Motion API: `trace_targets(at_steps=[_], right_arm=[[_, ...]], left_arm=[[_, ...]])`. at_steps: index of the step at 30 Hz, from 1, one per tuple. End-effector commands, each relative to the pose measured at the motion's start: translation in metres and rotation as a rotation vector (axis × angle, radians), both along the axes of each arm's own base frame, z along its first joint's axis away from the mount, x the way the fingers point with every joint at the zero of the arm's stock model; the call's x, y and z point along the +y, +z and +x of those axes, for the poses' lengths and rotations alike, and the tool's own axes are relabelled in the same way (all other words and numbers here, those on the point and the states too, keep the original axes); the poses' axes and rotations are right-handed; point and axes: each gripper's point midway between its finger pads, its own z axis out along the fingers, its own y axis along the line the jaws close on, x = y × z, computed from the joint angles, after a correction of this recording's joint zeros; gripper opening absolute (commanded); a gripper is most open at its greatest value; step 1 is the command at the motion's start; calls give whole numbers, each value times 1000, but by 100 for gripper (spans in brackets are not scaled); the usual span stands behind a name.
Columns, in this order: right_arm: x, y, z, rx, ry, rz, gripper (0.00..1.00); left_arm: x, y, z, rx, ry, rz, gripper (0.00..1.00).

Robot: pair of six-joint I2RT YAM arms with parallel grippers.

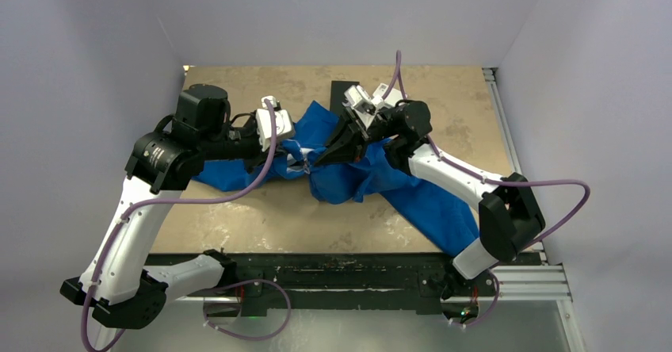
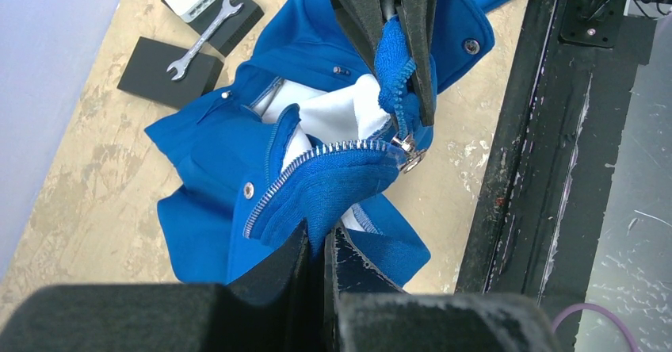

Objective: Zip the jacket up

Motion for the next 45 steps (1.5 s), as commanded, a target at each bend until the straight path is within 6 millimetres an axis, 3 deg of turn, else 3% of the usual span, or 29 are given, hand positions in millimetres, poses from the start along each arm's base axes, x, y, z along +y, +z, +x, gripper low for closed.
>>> trace_targets(at_steps=[1, 45], right_arm=[[0, 26, -1, -58, -11, 67, 0], [-1, 30, -5, -43, 9, 89, 0]], left_arm=[[-3, 11, -5, -48, -37, -28, 0], [-2, 5, -8, -49, -62, -14, 0]])
